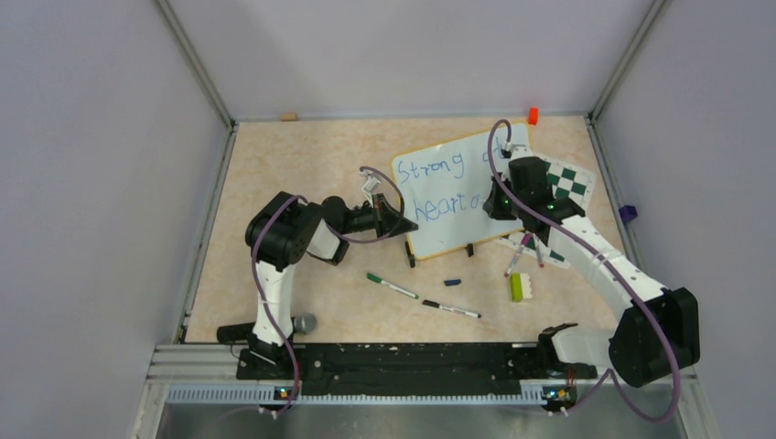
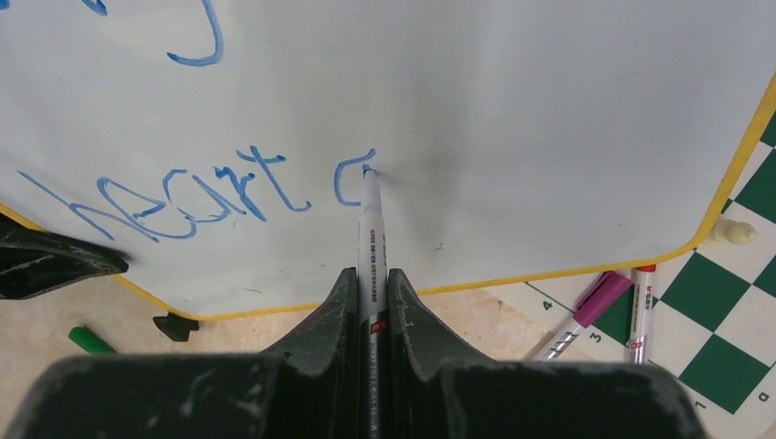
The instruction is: Write a sentence on the whiteboard
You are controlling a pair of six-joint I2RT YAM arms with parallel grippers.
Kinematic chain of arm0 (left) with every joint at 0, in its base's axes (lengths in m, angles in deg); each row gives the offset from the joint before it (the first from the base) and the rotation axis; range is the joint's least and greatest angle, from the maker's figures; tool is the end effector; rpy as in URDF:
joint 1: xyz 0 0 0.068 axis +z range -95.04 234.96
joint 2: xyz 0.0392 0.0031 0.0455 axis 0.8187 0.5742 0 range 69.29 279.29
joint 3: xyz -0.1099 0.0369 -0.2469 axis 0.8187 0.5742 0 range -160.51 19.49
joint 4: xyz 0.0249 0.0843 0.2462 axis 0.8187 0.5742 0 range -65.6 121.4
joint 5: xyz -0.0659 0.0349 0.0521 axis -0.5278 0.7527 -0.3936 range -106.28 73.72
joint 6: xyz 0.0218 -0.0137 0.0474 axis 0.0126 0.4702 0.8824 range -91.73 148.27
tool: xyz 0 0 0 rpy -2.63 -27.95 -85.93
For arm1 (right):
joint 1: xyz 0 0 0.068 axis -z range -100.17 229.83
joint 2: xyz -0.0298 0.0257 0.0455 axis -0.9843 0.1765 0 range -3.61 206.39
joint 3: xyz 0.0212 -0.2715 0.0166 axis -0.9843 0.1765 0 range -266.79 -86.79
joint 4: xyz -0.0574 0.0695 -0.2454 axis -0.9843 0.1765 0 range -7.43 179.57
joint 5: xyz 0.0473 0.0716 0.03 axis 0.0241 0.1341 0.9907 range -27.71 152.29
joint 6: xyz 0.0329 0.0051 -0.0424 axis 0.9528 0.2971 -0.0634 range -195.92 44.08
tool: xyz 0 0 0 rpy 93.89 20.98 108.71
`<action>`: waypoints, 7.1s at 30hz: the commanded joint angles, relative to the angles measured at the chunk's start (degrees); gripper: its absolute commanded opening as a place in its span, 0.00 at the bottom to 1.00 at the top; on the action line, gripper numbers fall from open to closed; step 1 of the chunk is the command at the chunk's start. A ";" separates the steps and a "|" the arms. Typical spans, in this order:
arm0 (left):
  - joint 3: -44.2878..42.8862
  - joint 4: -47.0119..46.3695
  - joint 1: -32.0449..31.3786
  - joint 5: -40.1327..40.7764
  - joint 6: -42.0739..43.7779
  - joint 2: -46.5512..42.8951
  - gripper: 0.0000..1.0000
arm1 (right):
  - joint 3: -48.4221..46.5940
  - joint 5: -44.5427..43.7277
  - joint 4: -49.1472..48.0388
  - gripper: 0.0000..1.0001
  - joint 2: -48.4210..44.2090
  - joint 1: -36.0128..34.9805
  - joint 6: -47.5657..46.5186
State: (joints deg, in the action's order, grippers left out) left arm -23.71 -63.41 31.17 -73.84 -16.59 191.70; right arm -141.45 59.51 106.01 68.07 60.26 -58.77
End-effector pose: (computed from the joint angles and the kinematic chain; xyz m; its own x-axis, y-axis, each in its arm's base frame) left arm 0.3157 -0.1721 0.1209 -0.5942 -0.1517 -0.7899 0.7912 0.0668 -0.6080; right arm 0.2570 0.0894 0.2787 -0.6726 0.0734 -0.7364 -0.1062 0.9752 0.1942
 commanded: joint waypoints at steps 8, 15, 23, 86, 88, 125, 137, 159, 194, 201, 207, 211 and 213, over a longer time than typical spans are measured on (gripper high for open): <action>-0.22 -5.00 -1.37 -7.56 3.53 0.62 0.00 | 0.91 -2.96 -0.69 0.00 -1.18 0.69 -0.28; -0.29 -5.00 -1.41 -7.57 3.54 0.63 0.00 | 0.23 -3.94 0.64 0.00 -2.11 0.73 -0.58; -0.31 -5.00 -1.40 -7.55 3.44 0.59 0.00 | -2.21 -2.14 2.17 0.00 -4.32 0.69 -0.67; -0.32 -5.00 -1.37 -7.65 3.51 0.63 0.00 | -3.33 -4.94 0.22 0.00 -3.88 1.16 -0.19; -0.36 -5.00 -1.40 -7.65 3.49 0.63 0.00 | -3.28 -5.20 -0.33 0.00 -2.98 1.22 -0.28; -0.33 -5.00 -1.37 -7.60 3.45 0.64 0.00 | -4.55 -6.63 -1.13 0.00 0.14 1.82 0.56; -0.22 -5.00 -1.41 -7.74 3.49 0.52 0.00 | 0.73 -7.10 -0.74 0.00 -1.90 1.91 1.38; -0.22 -5.00 -1.36 -7.64 3.54 0.53 0.00 | -5.99 -8.51 -0.81 0.00 0.81 2.72 1.43; -0.22 -5.00 -1.21 -7.70 3.30 0.64 0.00 | -1.42 -6.57 -0.96 0.00 -2.89 6.44 1.60; -0.31 -5.00 -1.20 -7.74 3.37 0.72 0.00 | -2.15 -6.57 -2.36 0.00 -2.29 6.56 1.42; -0.25 -5.00 -1.20 -7.74 3.33 0.59 0.00 | -3.08 -5.35 -3.09 0.00 -1.58 6.78 0.95; -0.22 -5.00 -1.22 -7.74 3.38 0.63 0.00 | -2.89 -3.56 -3.73 0.00 -1.67 6.74 0.64; -0.22 -5.00 -1.24 -7.73 3.38 0.63 0.00 | -2.68 -2.27 -3.78 0.00 -1.67 6.77 0.36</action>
State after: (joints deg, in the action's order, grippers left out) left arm -23.75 -63.45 31.17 -74.32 -15.74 191.70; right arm -141.27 54.50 105.46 66.41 66.36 -57.83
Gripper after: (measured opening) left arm 0.081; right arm 0.090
